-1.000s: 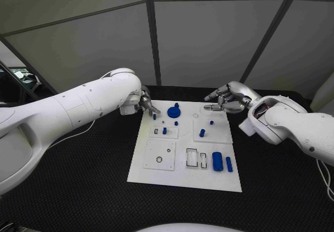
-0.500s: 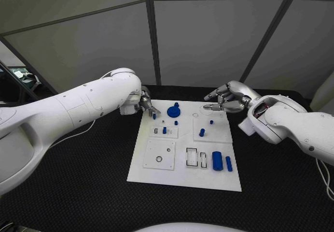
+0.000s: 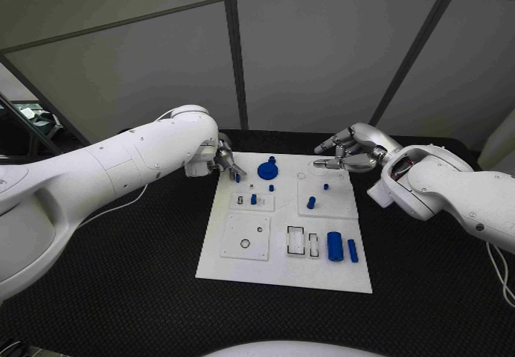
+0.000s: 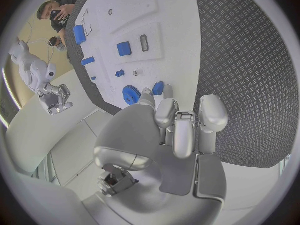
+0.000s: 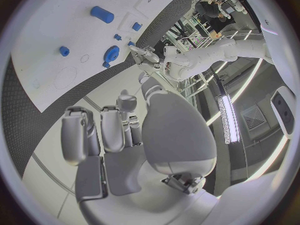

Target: Assemble the parts on the task board

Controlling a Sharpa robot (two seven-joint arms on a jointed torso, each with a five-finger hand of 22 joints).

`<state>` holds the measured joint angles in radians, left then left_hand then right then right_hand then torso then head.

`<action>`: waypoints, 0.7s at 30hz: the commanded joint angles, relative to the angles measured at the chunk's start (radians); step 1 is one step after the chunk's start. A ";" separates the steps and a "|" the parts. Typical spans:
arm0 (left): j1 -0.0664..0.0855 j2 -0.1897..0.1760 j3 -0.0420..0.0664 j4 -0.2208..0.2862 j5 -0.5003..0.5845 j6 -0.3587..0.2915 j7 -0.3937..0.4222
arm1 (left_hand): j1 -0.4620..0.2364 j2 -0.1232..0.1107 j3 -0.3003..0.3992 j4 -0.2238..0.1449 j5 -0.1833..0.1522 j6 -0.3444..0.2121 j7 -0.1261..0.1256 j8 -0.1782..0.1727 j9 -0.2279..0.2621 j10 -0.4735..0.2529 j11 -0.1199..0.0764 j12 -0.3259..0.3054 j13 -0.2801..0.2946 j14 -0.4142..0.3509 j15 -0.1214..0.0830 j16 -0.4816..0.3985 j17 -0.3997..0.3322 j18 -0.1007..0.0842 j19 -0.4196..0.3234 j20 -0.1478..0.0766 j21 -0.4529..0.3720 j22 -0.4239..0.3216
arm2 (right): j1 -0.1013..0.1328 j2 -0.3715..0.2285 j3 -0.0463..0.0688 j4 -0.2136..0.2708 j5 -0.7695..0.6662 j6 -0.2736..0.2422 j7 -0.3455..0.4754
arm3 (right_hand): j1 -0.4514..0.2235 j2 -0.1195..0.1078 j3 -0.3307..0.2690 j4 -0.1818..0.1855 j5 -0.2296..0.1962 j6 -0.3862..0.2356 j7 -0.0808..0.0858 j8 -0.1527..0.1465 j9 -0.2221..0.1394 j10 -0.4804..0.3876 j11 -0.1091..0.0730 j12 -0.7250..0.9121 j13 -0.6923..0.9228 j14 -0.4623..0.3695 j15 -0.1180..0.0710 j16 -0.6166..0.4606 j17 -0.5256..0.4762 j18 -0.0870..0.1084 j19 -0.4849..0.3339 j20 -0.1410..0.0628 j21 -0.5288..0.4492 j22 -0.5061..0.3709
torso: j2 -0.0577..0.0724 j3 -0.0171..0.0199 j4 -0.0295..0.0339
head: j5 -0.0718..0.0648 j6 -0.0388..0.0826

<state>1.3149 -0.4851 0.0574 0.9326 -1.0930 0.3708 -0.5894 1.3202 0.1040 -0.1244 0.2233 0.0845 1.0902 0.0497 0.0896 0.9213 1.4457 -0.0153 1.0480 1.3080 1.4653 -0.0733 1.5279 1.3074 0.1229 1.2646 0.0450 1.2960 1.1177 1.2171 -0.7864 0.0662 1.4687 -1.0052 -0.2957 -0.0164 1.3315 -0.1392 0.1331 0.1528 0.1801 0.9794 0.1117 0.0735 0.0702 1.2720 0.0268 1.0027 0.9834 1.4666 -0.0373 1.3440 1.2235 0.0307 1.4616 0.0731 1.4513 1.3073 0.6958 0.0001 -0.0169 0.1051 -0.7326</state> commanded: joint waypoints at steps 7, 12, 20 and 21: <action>0.000 0.002 0.000 0.000 0.004 -0.005 0.022 | 0.098 0.039 0.047 -0.085 0.008 0.005 -0.006 -0.010 -0.010 0.001 -0.008 -0.010 0.090 0.093 -0.003 0.007 0.225 -0.021 0.005 -0.005 -0.001 0.010 | 0.002 0.002 0.001 0.002 -0.002 0.005 0.009 | -0.008 -0.002 -0.002 -0.003 0.006 0.007 0.000 -0.004 -0.001 0.006 0.000 -0.001 -0.001 0.026 -0.010 -0.004 0.001 0.015 -0.001 -0.008 -0.004 0.076 | -0.001 0.0001 0.0001 | 0.002 -0.003; 0.000 0.000 0.000 0.003 0.010 -0.027 0.037 | 0.154 0.075 0.126 -0.169 -0.026 -0.004 -0.001 -0.009 -0.003 0.001 -0.008 -0.017 0.085 0.094 -0.003 0.010 0.228 -0.022 0.009 -0.008 0.001 0.019 | 0.002 0.002 0.001 0.001 -0.002 0.005 0.009 | -0.008 -0.002 -0.002 -0.003 0.006 0.007 0.000 -0.004 -0.001 0.006 0.000 -0.001 -0.001 0.026 -0.010 -0.004 0.001 0.015 -0.001 -0.008 -0.004 0.076 | -0.001 -0.0002 0.0004 | 0.002 -0.004; -0.002 -0.025 0.000 0.034 0.050 -0.054 0.050 | 0.100 0.064 0.257 -0.248 -0.035 -0.008 -0.001 0.014 0.047 0.009 -0.005 -0.014 0.085 0.094 0.000 0.012 0.230 -0.023 0.009 -0.004 0.002 0.027 | 0.002 0.001 0.001 0.000 -0.002 0.006 0.008 | -0.008 0.000 -0.001 -0.004 0.006 0.008 0.000 -0.005 -0.001 0.008 0.000 0.003 0.002 0.027 -0.010 -0.004 0.002 0.014 0.001 -0.008 -0.003 0.079 | -0.002 0.0003 0.0011 | 0.004 -0.004; -0.002 -0.032 0.000 0.043 0.056 -0.056 0.050 | 0.093 0.060 0.268 -0.253 -0.034 -0.009 0.000 0.016 0.052 0.009 -0.006 -0.014 0.085 0.094 0.000 0.012 0.230 -0.023 0.009 -0.004 0.001 0.027 | 0.002 0.001 0.001 0.000 -0.002 0.006 0.008 | -0.008 0.000 -0.001 -0.004 0.006 0.008 0.000 -0.005 -0.001 0.008 0.000 0.003 0.002 0.027 -0.010 -0.004 0.002 0.014 0.001 -0.008 -0.003 0.079 | -0.002 0.0005 0.0016 | 0.004 -0.004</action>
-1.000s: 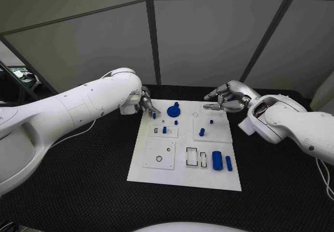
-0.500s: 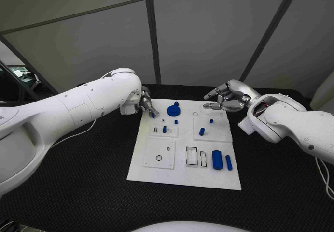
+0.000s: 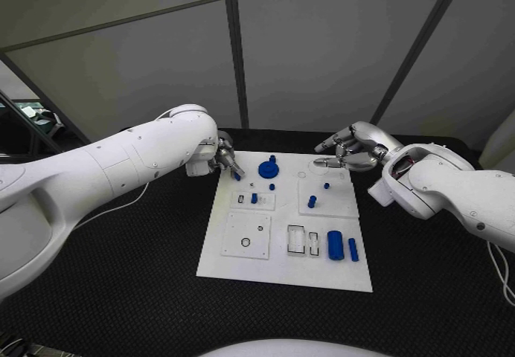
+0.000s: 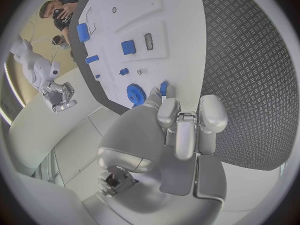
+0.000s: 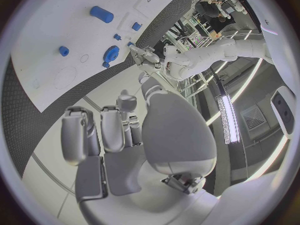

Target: Assemble the parts on the task board

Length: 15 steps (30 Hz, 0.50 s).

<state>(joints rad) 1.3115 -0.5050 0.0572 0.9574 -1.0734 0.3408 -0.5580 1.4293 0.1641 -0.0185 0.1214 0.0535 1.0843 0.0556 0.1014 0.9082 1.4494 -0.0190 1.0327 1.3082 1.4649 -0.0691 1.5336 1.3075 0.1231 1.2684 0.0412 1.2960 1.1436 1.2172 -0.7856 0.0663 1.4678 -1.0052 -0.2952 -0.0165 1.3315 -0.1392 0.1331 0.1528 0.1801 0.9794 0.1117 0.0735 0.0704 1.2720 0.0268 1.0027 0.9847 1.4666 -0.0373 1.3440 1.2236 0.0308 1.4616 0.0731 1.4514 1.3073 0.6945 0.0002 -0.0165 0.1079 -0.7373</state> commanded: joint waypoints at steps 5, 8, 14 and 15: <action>0.001 -0.056 0.001 0.085 0.065 -0.047 0.013 | -0.073 -0.018 0.236 -0.182 -0.003 -0.007 -0.007 0.014 0.093 0.009 -0.002 0.004 0.087 0.095 -0.004 0.007 0.231 -0.023 0.008 0.000 0.001 0.006 | 0.002 -0.002 0.001 0.001 -0.002 0.006 0.008 | -0.008 0.000 -0.001 -0.004 0.007 0.008 0.000 -0.005 -0.001 0.007 0.000 0.001 -0.001 0.027 -0.010 -0.004 0.001 0.015 0.000 -0.008 -0.004 0.078 | -0.001 0.0000 0.0028 | 0.001 0.000; 0.001 -0.090 0.000 0.141 0.078 -0.066 0.006 | -0.175 -0.051 0.372 -0.231 -0.003 -0.012 -0.008 0.025 0.133 0.014 -0.003 0.007 0.090 0.096 -0.006 0.007 0.231 -0.024 0.010 -0.001 0.000 0.013 | 0.002 -0.003 0.001 0.001 -0.002 0.006 0.008 | -0.008 0.000 -0.001 -0.004 0.007 0.008 0.000 -0.005 -0.001 0.007 0.000 0.001 -0.001 0.027 -0.010 -0.004 0.001 0.015 0.000 -0.008 -0.004 0.078 | -0.002 0.0002 0.0027 | 0.003 0.001; -0.003 -0.153 0.000 0.247 0.086 -0.103 -0.011 | -0.194 -0.060 0.397 -0.238 -0.002 -0.008 -0.010 0.029 0.142 0.021 -0.005 0.032 0.100 0.097 -0.007 0.010 0.234 -0.024 0.015 -0.002 0.002 0.018 | 0.002 -0.005 0.001 -0.001 -0.002 0.006 0.009 | -0.008 0.000 -0.001 -0.004 0.007 0.008 0.000 -0.005 -0.001 0.007 0.000 0.001 -0.001 0.027 -0.010 -0.004 0.001 0.015 0.000 -0.008 -0.004 0.078 | -0.002 -0.0013 0.0043 | 0.005 0.000; -0.006 -0.168 0.000 0.272 0.088 -0.112 -0.015 | -0.198 -0.061 0.403 -0.239 -0.002 -0.007 -0.010 0.030 0.144 0.023 -0.005 0.036 0.101 0.097 -0.007 0.011 0.235 -0.025 0.016 -0.002 0.002 0.019 | 0.002 -0.005 0.001 -0.001 -0.002 0.006 0.009 | -0.008 0.000 -0.001 -0.004 0.007 0.008 0.000 -0.005 -0.001 0.007 0.000 0.001 -0.001 0.027 -0.010 -0.004 0.001 0.015 0.000 -0.008 -0.004 0.078 | -0.002 -0.0011 0.0047 | 0.005 0.000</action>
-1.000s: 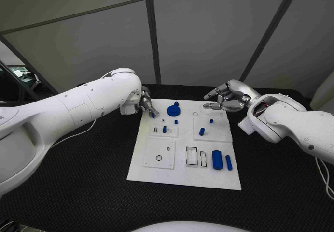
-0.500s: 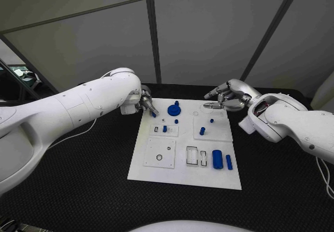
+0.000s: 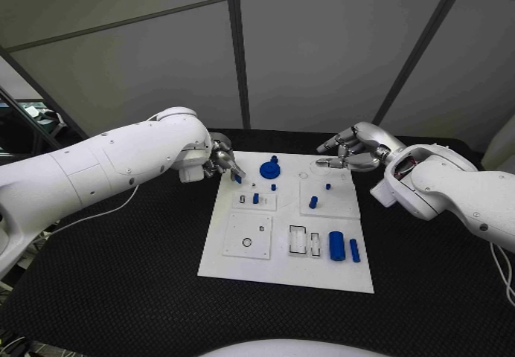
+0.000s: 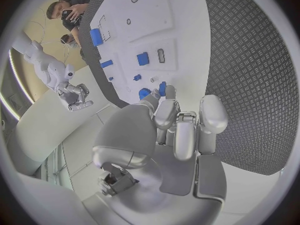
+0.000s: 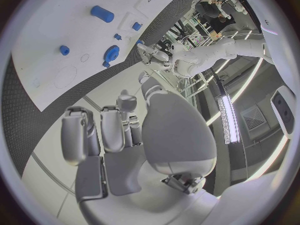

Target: Assemble the parts on the task board

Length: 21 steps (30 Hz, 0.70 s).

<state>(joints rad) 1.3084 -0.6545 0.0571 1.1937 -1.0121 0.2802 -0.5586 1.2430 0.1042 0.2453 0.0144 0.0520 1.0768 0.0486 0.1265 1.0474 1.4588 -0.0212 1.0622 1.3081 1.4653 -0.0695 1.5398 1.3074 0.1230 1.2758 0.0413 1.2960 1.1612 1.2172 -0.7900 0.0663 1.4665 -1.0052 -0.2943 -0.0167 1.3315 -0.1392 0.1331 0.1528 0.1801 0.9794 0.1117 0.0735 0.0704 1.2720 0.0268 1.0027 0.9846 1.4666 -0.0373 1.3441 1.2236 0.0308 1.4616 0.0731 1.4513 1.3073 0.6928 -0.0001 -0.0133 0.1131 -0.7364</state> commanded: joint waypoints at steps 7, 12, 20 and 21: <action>-0.024 -0.077 -0.001 0.132 -0.024 -0.081 -0.022 | -0.020 -0.008 0.154 -0.139 0.000 0.003 -0.005 0.008 0.012 0.015 -0.004 0.010 0.103 0.098 -0.008 0.007 0.238 -0.025 0.012 -0.003 0.004 0.006 | 0.002 -0.002 0.001 -0.002 -0.002 0.006 0.010 | -0.008 0.000 -0.001 -0.004 0.007 0.008 0.000 -0.005 -0.001 0.007 0.000 0.001 -0.001 0.027 -0.010 -0.004 0.001 0.015 0.000 -0.008 -0.004 0.078 | -0.001 -0.0007 0.0018 | 0.002 -0.002; -0.042 -0.093 -0.001 0.164 -0.054 -0.088 -0.021 | -0.022 -0.011 0.161 -0.142 0.000 0.003 -0.005 0.009 0.015 0.016 -0.004 0.009 0.103 0.098 -0.008 0.008 0.238 -0.025 0.012 -0.004 0.004 0.006 | 0.002 -0.002 0.001 -0.002 -0.002 0.007 0.010 | -0.008 0.000 -0.001 -0.004 0.007 0.008 0.000 -0.005 -0.001 0.007 0.000 0.001 -0.001 0.027 -0.010 -0.004 0.001 0.015 0.000 -0.008 -0.004 0.078 | 0.000 -0.0019 0.0013 | 0.003 -0.003; -0.064 -0.099 -0.002 0.189 -0.096 -0.104 -0.010 | -0.025 -0.014 0.170 -0.146 0.001 0.004 -0.005 0.010 0.018 0.016 -0.005 0.010 0.103 0.098 -0.008 0.008 0.239 -0.026 0.014 -0.004 0.005 0.008 | 0.002 -0.001 0.001 -0.003 -0.002 0.007 0.011 | -0.008 0.000 -0.001 -0.004 0.007 0.008 0.000 -0.005 -0.001 0.007 0.000 0.001 -0.001 0.027 -0.010 -0.004 0.001 0.015 0.000 -0.008 -0.004 0.078 | 0.001 -0.0005 -0.0007 | 0.005 -0.004; -0.066 -0.099 -0.002 0.191 -0.098 -0.106 -0.008 | -0.026 -0.015 0.173 -0.148 0.001 0.005 -0.005 0.011 0.019 0.017 -0.005 0.013 0.104 0.098 -0.009 0.009 0.240 -0.026 0.015 -0.004 0.006 0.010 | 0.002 -0.001 0.001 -0.003 -0.002 0.007 0.011 | -0.008 0.000 -0.001 -0.004 0.007 0.008 0.000 -0.005 -0.001 0.007 0.000 0.001 -0.001 0.027 -0.010 -0.004 0.001 0.015 0.000 -0.008 -0.004 0.078 | 0.001 -0.0005 -0.0003 | 0.005 -0.004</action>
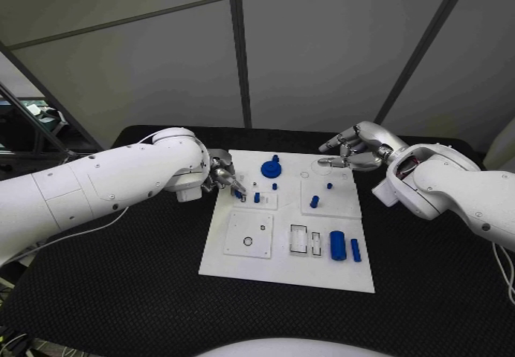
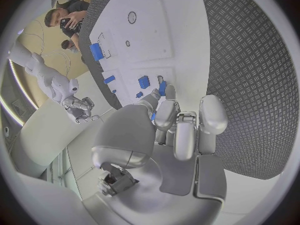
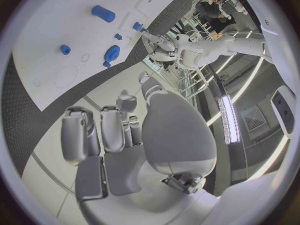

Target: Assemble the parts on the task board

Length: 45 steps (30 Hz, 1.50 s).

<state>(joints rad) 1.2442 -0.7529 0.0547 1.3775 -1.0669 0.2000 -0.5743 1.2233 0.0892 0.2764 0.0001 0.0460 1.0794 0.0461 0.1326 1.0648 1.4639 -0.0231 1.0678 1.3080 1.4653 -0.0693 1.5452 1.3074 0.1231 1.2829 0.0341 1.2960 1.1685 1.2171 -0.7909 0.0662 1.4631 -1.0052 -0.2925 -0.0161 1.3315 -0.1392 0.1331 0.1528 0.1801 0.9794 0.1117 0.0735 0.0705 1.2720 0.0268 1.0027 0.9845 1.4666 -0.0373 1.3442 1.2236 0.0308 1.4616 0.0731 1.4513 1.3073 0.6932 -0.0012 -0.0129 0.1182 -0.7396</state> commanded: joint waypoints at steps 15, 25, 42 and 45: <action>-0.011 0.003 0.001 0.025 -0.049 -0.022 0.015 | -0.009 -0.002 0.148 -0.136 0.007 0.003 -0.003 0.006 0.004 0.013 -0.003 0.007 0.104 0.098 -0.009 0.004 0.240 -0.026 0.008 0.003 0.006 0.003 | 0.002 0.000 0.001 0.000 -0.002 0.006 0.011 | -0.008 0.000 -0.001 -0.004 0.007 0.008 0.000 -0.005 -0.002 0.007 0.000 0.001 -0.001 0.027 -0.010 -0.004 0.001 0.015 0.000 -0.008 -0.004 0.078 | 0.000 0.0014 -0.0011 | -0.002 -0.006; -0.012 0.005 0.001 0.027 -0.049 0.001 0.009 | -0.010 -0.003 0.149 -0.137 0.007 0.003 -0.003 0.006 0.004 0.012 -0.003 0.006 0.104 0.098 -0.009 0.003 0.239 -0.026 0.008 0.003 0.006 0.002 | 0.002 0.001 0.001 0.000 -0.013 0.006 0.010 | -0.011 0.002 -0.001 -0.005 0.008 0.009 0.000 -0.005 -0.002 0.008 0.000 0.002 -0.001 0.027 -0.010 -0.005 0.001 0.015 0.000 -0.008 -0.004 0.077 | 0.000 0.0013 -0.0008 | -0.002 -0.006; -0.012 0.008 0.001 0.027 -0.077 0.034 0.010 | -0.012 -0.008 0.157 -0.142 0.007 0.004 -0.003 0.007 0.007 0.012 -0.003 0.003 0.103 0.099 -0.009 0.004 0.240 -0.025 0.005 0.003 0.002 -0.002 | 0.002 0.000 0.001 0.000 -0.015 0.008 0.009 | -0.011 0.002 -0.001 -0.005 0.008 0.009 0.000 -0.005 -0.002 0.008 0.000 0.002 -0.001 0.027 -0.010 -0.005 0.001 0.015 0.000 -0.008 -0.004 0.077 | 0.000 0.0012 -0.0003 | -0.003 -0.009; -0.012 0.008 0.001 0.027 -0.077 0.036 0.009 | -0.012 -0.008 0.157 -0.142 0.007 0.004 -0.003 0.007 0.007 0.012 -0.003 0.003 0.103 0.099 -0.009 0.004 0.240 -0.025 0.005 0.003 0.002 -0.002 | 0.002 0.000 0.001 0.000 -0.015 0.008 0.009 | -0.011 0.002 -0.001 -0.005 0.008 0.009 0.000 -0.005 -0.002 0.008 0.000 0.002 -0.001 0.027 -0.010 -0.005 0.001 0.015 0.000 -0.008 -0.004 0.077 | 0.000 0.0011 -0.0006 | -0.004 -0.009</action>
<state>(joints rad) 1.2314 -0.7453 0.0556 1.4032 -1.1312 0.2116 -0.5669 1.2118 0.0778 0.3037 -0.0166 0.0483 1.0809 0.0446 0.1361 1.0704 1.4635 -0.0223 1.0718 1.3079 1.4654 -0.0733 1.5452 1.3074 0.1235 1.2862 0.0377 1.2999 1.1675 1.2169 -0.7907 0.0661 1.4618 -1.0167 -0.2901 -0.0157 1.3315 -0.1392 0.1331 0.1528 0.1851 0.9794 0.1117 0.0735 0.0698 1.2720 0.0268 1.0027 0.9844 1.4629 -0.0410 1.3443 1.2236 0.0308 1.4616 0.0731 1.4513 1.3078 0.6934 0.0000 -0.0132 0.1152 -0.7483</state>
